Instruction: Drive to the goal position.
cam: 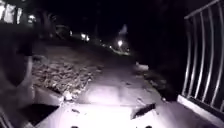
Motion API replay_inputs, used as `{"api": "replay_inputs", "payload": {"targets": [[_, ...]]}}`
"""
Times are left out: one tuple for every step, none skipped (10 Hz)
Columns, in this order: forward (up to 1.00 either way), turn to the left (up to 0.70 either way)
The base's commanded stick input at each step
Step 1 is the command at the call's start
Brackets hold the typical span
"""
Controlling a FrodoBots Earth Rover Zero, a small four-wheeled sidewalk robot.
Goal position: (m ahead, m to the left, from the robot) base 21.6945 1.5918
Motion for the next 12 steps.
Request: {"api": "replay_inputs", "payload": {"targets": [[0.70,0.00],[0.70,0.00],[0.70,0.00],[0.70,0.00],[0.70,0.00],[0.70,0.00],[0.70,0.00],[0.70,0.00],[0.70,0.00],[0.70,0.00],[0.70,0.00],[0.70,0.00]]}}
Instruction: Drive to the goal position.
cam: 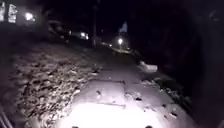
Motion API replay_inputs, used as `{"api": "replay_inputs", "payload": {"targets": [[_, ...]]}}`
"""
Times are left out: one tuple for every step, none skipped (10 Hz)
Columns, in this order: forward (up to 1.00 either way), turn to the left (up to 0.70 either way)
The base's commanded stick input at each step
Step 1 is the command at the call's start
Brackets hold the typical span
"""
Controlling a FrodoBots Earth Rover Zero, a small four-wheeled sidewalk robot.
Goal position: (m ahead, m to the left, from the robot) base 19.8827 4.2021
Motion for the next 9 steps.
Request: {"api": "replay_inputs", "payload": {"targets": [[0.70,0.00],[0.70,0.00],[0.70,0.00],[0.70,0.00],[0.70,0.00],[0.70,0.00],[0.70,0.00],[0.70,0.00],[0.70,0.00]]}}
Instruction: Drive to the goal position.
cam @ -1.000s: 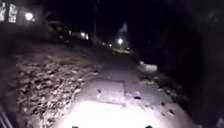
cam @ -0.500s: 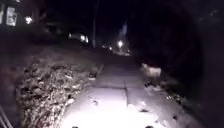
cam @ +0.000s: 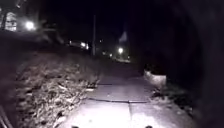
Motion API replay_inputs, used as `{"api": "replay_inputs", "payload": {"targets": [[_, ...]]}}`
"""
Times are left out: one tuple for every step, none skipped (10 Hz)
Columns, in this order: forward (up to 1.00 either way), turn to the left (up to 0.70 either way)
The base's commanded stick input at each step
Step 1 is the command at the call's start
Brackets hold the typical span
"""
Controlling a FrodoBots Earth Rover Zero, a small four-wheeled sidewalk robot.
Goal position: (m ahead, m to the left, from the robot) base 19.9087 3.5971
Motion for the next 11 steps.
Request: {"api": "replay_inputs", "payload": {"targets": [[0.70,0.00],[0.70,0.00],[0.70,0.00],[0.70,0.00],[0.70,-0.09],[0.70,-0.17],[0.70,-0.25],[0.70,-0.33],[0.70,-0.18],[0.70,0.00],[0.70,0.00]]}}
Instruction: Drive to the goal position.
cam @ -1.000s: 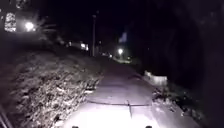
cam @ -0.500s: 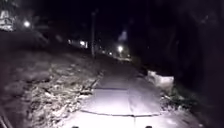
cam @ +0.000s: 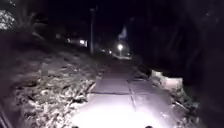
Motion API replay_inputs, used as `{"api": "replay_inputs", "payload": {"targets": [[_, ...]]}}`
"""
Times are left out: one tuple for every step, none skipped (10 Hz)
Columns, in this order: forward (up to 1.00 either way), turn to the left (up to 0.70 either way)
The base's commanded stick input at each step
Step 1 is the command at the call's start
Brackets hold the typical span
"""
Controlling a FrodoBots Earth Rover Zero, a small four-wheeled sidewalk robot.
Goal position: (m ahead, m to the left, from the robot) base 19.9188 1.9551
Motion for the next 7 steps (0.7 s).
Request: {"api": "replay_inputs", "payload": {"targets": [[0.70,0.00],[0.70,0.00],[0.70,0.00],[0.70,0.00],[0.70,0.00],[0.70,0.00],[0.70,0.00]]}}
